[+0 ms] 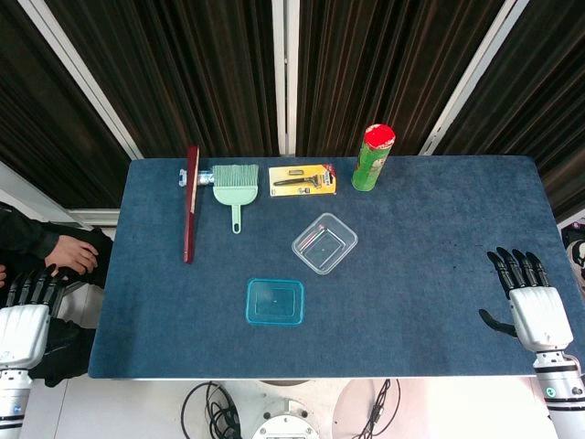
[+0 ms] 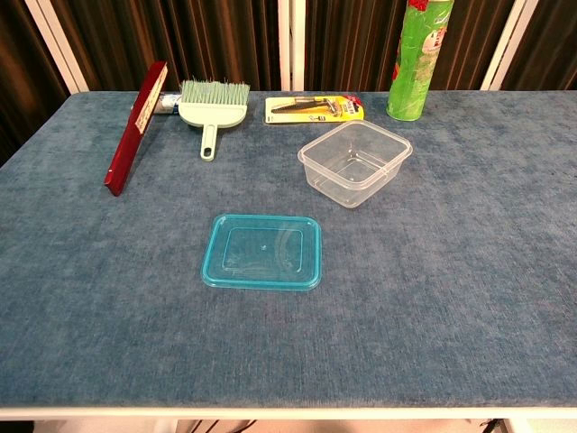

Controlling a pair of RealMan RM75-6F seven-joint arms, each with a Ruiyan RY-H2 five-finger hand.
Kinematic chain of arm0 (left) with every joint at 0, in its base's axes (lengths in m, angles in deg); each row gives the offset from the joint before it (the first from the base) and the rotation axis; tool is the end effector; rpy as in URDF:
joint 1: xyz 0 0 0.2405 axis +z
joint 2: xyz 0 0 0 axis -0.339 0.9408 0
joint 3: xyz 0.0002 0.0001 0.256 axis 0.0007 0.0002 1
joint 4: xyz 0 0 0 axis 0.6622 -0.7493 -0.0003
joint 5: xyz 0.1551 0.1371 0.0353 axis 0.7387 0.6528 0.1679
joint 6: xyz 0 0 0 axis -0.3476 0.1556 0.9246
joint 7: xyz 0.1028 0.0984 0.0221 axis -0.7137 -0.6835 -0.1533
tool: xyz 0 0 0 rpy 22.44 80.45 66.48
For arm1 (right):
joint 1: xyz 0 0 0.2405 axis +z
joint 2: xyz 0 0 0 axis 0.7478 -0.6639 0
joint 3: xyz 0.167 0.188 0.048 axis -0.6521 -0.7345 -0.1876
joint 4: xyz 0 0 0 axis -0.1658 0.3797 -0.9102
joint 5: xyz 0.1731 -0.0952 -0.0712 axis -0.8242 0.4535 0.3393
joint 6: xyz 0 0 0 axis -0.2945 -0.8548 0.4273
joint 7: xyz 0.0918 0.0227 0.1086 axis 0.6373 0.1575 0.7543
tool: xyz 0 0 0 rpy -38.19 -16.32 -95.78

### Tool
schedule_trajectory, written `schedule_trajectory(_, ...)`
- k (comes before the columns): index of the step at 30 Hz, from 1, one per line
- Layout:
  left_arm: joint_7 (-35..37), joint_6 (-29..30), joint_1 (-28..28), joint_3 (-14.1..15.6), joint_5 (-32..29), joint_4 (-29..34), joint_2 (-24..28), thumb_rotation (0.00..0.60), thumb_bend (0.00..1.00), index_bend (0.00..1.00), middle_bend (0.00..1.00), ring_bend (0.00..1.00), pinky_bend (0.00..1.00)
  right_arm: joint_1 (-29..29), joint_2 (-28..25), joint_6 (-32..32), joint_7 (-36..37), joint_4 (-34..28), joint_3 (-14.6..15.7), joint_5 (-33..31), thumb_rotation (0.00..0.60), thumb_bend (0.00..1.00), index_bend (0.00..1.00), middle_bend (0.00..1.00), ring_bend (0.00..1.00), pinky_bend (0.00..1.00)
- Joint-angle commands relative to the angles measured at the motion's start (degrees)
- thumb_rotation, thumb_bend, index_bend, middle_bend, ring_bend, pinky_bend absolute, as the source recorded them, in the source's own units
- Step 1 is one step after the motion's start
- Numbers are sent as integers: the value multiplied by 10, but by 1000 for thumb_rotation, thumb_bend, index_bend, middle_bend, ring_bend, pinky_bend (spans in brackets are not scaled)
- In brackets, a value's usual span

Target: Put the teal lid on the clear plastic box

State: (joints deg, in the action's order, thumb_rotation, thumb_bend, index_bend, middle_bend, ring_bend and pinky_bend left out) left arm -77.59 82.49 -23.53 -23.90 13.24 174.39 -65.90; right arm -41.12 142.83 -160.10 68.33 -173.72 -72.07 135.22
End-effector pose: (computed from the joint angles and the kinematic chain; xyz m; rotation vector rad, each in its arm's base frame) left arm -0.3137 0.1717 0.1472 -1.3929 -0.8401 -0.7430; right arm -0.3049 -0.1990 0.1569 1.4829 -0.7968 0.8277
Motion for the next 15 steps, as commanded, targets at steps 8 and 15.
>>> schedule_trajectory(8, 4, 20, 4, -1, 14, -8, -7, 600, 42, 102, 40, 0, 0, 8, 2, 8, 5, 1, -1, -1, 600, 116, 0, 51, 0, 0)
schedule_trajectory(15, 7, 26, 8, 4, 23, -5, -7, 600, 42, 102, 40, 0, 0, 57, 9, 69, 23, 14, -4, 17, 600, 116, 0, 51, 0, 0)
